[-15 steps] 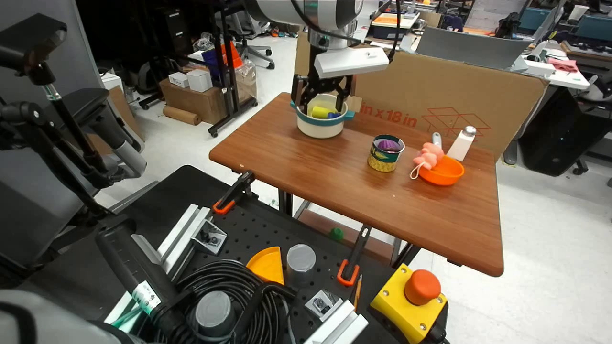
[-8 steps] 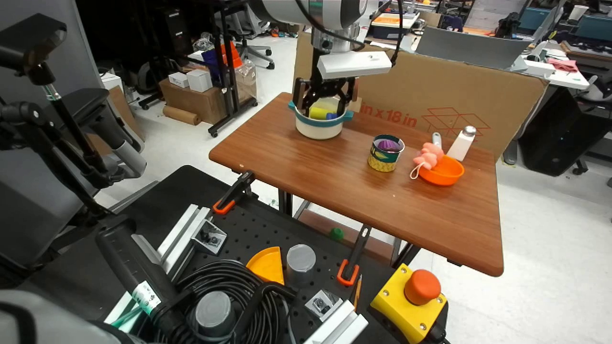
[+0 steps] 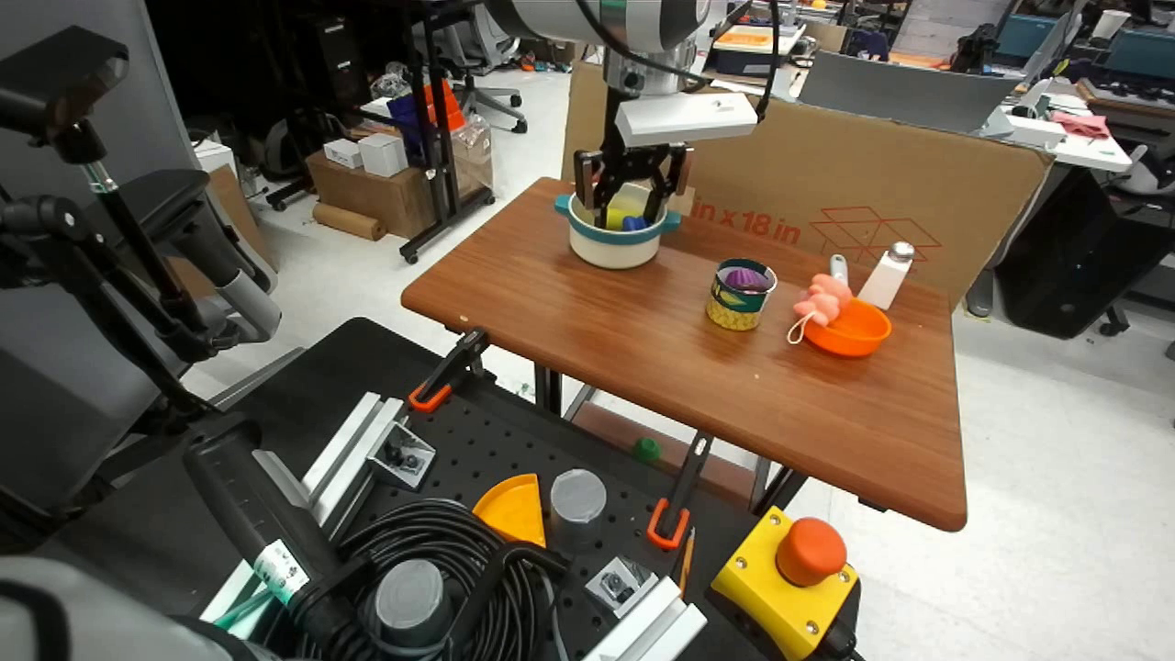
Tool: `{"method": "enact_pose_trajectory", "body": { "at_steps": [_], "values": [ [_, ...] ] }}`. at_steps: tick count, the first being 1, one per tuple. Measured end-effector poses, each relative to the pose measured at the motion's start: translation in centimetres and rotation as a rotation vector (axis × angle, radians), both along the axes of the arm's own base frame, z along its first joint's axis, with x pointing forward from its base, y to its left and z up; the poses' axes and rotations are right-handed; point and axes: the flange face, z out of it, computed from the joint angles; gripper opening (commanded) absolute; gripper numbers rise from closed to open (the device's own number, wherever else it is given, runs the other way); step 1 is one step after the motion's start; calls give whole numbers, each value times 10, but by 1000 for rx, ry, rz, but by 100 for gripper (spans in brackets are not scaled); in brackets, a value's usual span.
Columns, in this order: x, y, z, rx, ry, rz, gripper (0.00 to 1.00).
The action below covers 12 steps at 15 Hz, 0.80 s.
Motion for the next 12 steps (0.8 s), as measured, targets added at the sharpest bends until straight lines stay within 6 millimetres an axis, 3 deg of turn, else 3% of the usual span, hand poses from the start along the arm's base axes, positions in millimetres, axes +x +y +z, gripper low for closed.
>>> {"method": "enact_pose_trajectory", "body": {
  "at_steps": [5,6,12],
  "values": [
    [3,0,3,1,-9,0,4],
    [4,1,4,1,-11,0,1],
    [4,5,5,3,-14,7,1]
  ]
}}
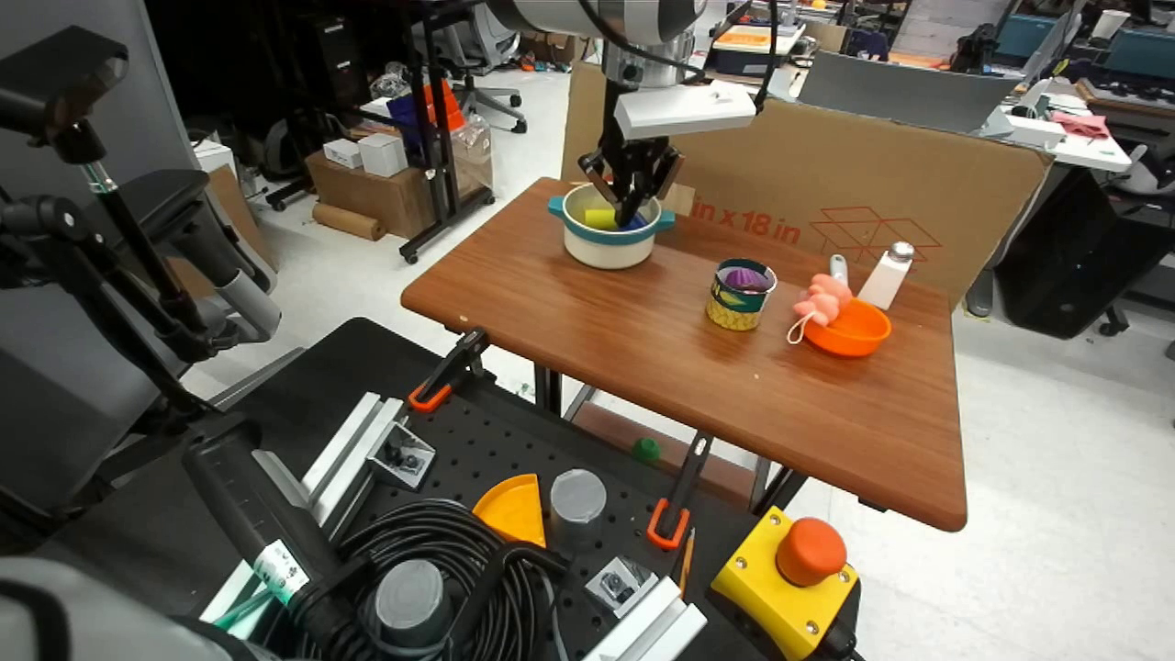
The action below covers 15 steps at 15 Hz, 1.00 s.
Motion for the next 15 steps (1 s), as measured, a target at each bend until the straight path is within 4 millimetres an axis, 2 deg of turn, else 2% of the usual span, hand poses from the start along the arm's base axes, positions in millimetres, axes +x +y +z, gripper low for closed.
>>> {"method": "enact_pose_trajectory", "body": {
  "at_steps": [5,12,13,14,15],
  "values": [
    [-1,8,3,7,-6,16,1],
    [-4,27,35,17,-58,61,1],
    [-5,28,38,16,-62,62,31],
    [-5,28,39,15,-64,63,32],
    [-5,28,40,15,-65,64,37]
  ]
}}
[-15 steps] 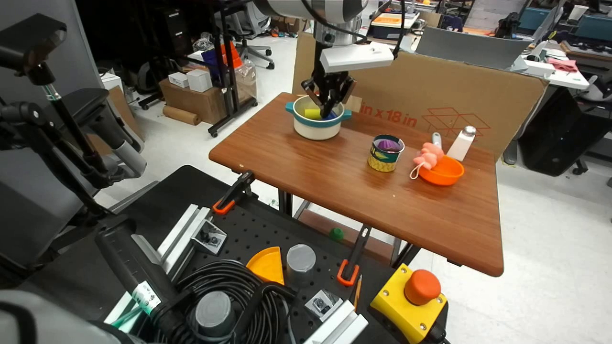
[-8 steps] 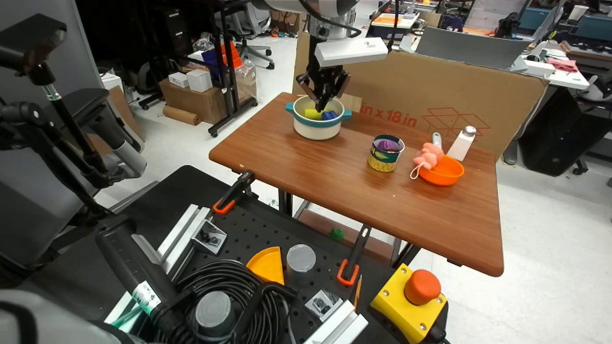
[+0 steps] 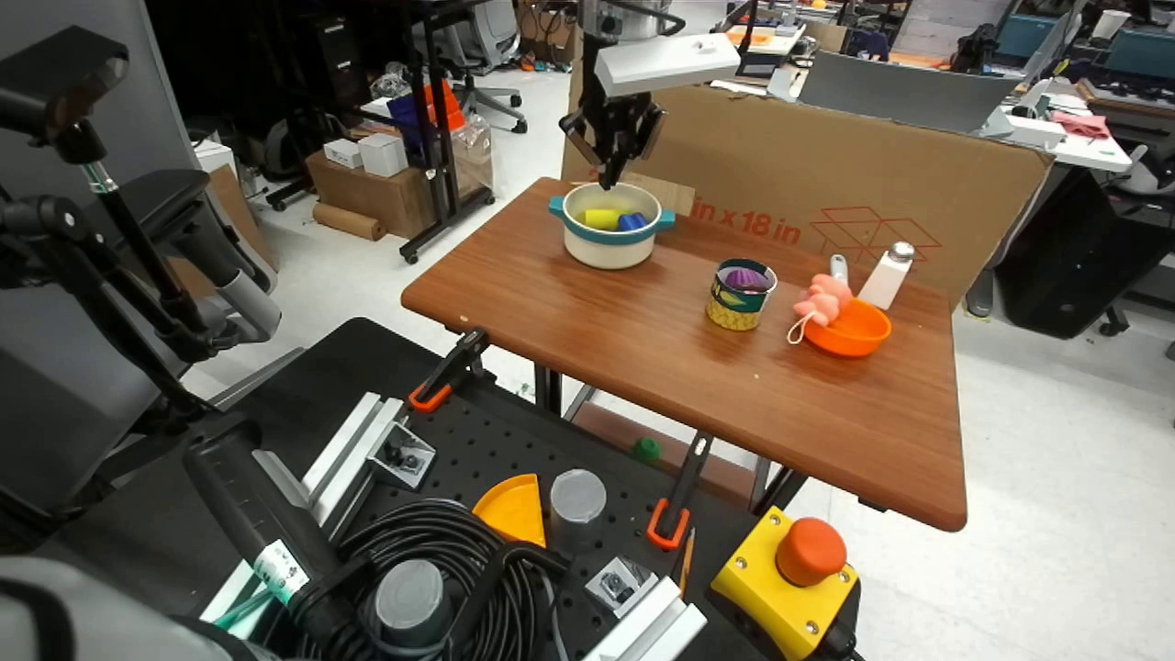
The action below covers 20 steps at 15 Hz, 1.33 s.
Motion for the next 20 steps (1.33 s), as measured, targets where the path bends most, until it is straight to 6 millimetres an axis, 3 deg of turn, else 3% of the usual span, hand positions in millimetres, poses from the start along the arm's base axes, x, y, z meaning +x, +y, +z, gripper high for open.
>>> {"method": "enact_pose_trajectory", "body": {
  "at_steps": [7,9,13,20],
  "values": [
    [0,-7,-8,-6,13,10,89],
    [0,-8,-14,-7,23,21,100],
    [-1,-10,-25,-9,41,37,100],
    [-2,-9,-27,-12,43,131,100]
  ]
}}
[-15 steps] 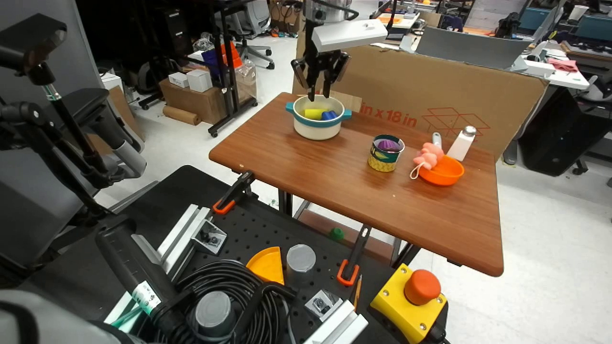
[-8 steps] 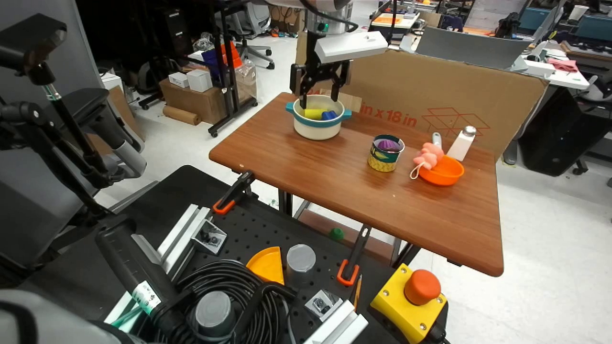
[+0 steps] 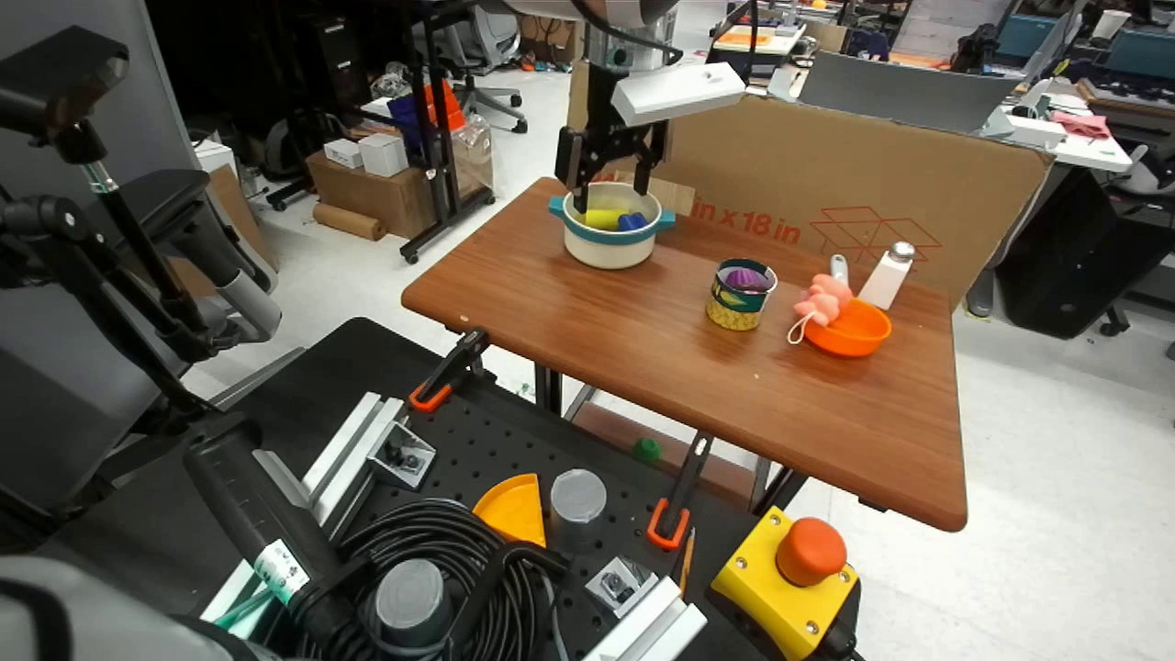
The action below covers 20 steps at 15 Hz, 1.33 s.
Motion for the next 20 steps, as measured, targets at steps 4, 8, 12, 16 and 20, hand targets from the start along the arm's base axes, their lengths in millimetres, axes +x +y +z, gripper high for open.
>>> {"method": "enact_pose_trajectory", "body": {
  "at_steps": [4,8,12,16,20],
  "values": [
    [-1,3,0,-2,-1,130,100],
    [-1,2,-2,-4,2,168,100],
    [-1,1,-6,-8,6,180,96],
    [0,-2,-8,-12,9,179,60],
    [5,-7,-16,-18,14,172,31]
  ]
}}
